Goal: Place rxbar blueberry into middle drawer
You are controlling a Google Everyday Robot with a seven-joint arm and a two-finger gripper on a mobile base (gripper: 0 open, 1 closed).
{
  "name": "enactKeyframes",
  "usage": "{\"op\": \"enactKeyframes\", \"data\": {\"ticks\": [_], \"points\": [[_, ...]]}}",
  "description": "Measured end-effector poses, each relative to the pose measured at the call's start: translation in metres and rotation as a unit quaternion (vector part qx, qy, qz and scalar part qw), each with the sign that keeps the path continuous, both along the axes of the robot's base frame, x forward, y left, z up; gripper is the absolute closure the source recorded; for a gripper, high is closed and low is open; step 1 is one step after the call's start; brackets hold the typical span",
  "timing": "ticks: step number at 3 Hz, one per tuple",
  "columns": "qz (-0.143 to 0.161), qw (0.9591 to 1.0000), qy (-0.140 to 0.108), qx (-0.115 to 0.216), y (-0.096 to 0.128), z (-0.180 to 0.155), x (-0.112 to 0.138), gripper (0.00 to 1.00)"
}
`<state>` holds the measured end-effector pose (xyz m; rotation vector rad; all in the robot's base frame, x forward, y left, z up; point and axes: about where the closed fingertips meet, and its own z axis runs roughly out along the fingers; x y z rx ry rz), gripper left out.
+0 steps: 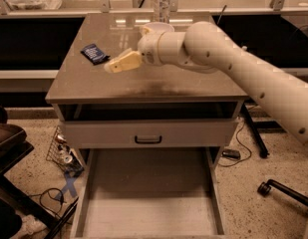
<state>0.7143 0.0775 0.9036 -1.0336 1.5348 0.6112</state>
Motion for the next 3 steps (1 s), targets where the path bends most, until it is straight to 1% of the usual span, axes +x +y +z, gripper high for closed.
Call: {"op": "enactKeyframes", "data": {"ticks": [1, 2, 3], "points": [[-0.007, 1.0000, 0.003, 0.006, 0.043, -0.009, 0.018, 0.00], [-0.029, 0.9995, 0.008, -0.008, 0.067, -0.015, 0.033, 0.00], [-0.061, 0.9975, 0.027, -0.022, 0.081, -0.033, 0.052, 0.00]]}}
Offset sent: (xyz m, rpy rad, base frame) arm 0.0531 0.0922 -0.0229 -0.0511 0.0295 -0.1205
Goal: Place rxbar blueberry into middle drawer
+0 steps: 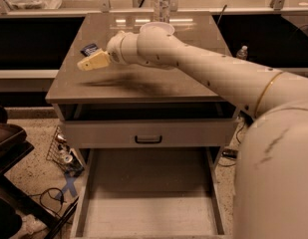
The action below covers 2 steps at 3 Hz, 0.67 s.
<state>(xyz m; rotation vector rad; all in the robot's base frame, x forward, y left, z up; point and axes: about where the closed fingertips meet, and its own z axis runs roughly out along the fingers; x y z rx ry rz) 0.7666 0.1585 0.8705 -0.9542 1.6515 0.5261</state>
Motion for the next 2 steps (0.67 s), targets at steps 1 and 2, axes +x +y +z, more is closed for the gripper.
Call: {"op": "enactKeyframes", "data": {"ticks": [1, 2], "points": [[-0.031, 0.9993, 0.021, -0.006, 0.002, -0.017, 0.021, 0.00], [-0.045, 0.9980, 0.043, -0.011, 0.008, -0.030, 0.046, 0.00]]}}
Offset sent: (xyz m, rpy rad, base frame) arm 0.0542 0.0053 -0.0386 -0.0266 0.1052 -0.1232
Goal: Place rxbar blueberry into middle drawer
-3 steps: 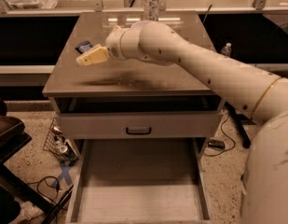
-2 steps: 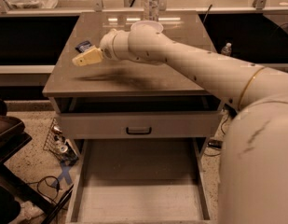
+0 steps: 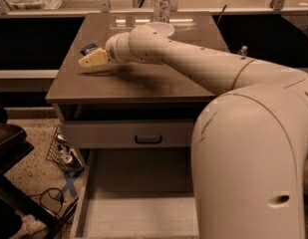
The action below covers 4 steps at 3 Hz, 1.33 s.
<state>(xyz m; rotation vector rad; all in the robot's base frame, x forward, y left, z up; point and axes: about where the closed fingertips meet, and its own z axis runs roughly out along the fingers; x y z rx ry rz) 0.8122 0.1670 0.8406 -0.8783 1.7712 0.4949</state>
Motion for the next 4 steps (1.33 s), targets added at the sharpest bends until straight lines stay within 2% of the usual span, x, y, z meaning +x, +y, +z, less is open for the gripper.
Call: {"op": "enactKeyframes", "data": {"ticks": [2, 3, 4], "points": [[0.013, 0.9996, 0.006, -0.023, 0.004, 0.012, 0.011, 0.00], [0.027, 0.9969, 0.035, -0.065, 0.009, 0.002, 0.016, 0.00], [0.036, 0.9944, 0.053, -0.085, 0.013, -0.005, 0.014, 0.00]]}}
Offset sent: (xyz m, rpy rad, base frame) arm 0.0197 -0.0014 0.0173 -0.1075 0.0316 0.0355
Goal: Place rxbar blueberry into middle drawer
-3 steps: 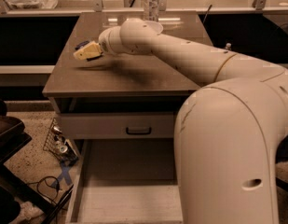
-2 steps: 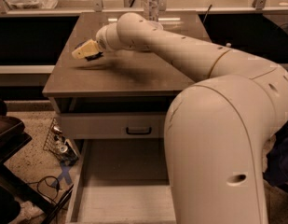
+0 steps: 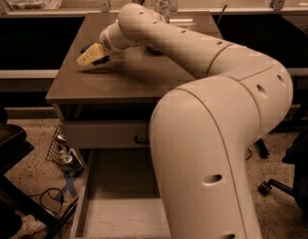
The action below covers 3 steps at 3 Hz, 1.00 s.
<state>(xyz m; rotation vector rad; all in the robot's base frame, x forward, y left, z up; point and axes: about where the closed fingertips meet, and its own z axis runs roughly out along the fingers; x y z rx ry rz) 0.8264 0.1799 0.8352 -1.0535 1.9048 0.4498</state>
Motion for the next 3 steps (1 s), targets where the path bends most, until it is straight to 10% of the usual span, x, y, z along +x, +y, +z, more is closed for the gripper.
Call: {"op": "enactKeyframes", "data": {"ticks": [1, 3], "points": [[0.013, 0.9998, 0.013, -0.008, 0.009, -0.008, -0.002, 0.00], [0.023, 0.9992, 0.031, -0.011, 0.018, -0.021, -0.008, 0.47]]}}
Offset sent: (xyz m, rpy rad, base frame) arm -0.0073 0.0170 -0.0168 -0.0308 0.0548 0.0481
